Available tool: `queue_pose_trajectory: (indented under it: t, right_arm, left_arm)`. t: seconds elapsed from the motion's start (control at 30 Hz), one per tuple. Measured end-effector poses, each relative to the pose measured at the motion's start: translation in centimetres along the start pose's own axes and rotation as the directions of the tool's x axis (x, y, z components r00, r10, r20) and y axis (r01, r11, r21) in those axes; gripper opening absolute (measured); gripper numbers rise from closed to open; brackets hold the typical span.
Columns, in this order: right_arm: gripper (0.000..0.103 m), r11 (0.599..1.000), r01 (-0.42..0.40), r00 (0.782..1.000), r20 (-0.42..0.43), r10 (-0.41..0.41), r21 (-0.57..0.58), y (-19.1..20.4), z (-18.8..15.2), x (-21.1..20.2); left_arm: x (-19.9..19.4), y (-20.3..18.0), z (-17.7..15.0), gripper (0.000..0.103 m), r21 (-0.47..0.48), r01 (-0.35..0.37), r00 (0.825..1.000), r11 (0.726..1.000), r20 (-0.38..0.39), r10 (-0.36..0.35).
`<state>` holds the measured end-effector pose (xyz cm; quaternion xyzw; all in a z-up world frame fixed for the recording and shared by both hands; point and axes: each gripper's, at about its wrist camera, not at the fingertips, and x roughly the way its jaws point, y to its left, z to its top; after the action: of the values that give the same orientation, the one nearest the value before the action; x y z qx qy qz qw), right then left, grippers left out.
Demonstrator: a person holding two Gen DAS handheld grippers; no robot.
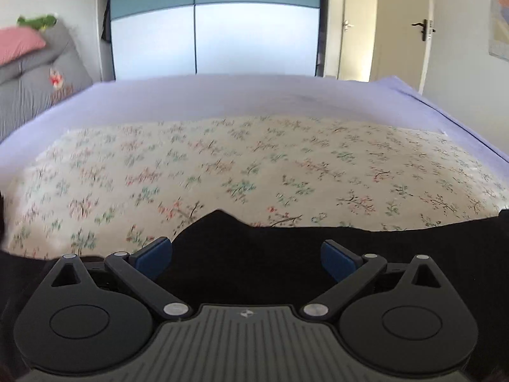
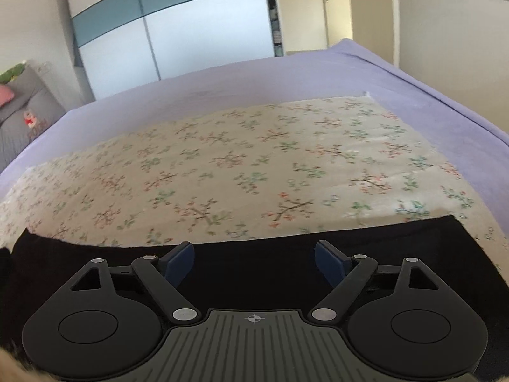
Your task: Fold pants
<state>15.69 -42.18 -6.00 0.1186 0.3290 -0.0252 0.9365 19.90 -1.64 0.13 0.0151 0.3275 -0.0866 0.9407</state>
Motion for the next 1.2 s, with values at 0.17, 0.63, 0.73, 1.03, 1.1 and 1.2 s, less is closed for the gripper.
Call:
queue_pose_trajectory:
  t: [0.17, 0.63, 0.73, 1.03, 1.1, 1.2]
  right_arm:
    - [0.088, 0.989, -0.1, 0.995, -0.034, 0.097, -0.112, 6.4, 0.0, 1.8]
    - [0.086, 0.824, -0.502, 0.86, -0.25, 0.444, -0.263, 17.1, 0.8, 9.0]
    - [0.075, 0.796, -0.551, 0.827, -0.298, 0.478, -0.252, 18.0, 1.0, 10.2]
    - [0.035, 0.67, -0.721, 0.663, -0.459, 0.591, -0.177, 19.2, 1.2, 10.9]
    - [0.035, 0.65, -0.734, 0.649, -0.483, 0.587, -0.197, 19.9, 1.1, 10.7]
    - [0.035, 0.689, -0.672, 0.716, -0.474, 0.512, -0.271, 21.0, 1.2, 11.0]
  left_arm:
    - [0.0, 1.8, 0.1, 0.103, 0.01, -0.013, 0.997, 1.0, -0.071, 0.014]
    - [1.3, 9.1, 0.4, 0.103, -0.129, 0.062, 0.983, 0.99, -0.163, -0.082]
    - [1.4, 9.8, 0.5, 0.094, -0.179, 0.106, 0.975, 0.978, -0.173, -0.137]
    - [2.9, 9.3, -0.4, 0.072, -0.116, 0.038, 0.956, 0.993, -0.286, -0.07]
    - [3.1, 9.5, -0.5, 0.072, -0.119, 0.031, 0.953, 0.992, -0.294, -0.066]
    - [3.1, 10.0, -0.5, 0.072, -0.141, 0.034, 0.952, 0.989, -0.297, -0.075]
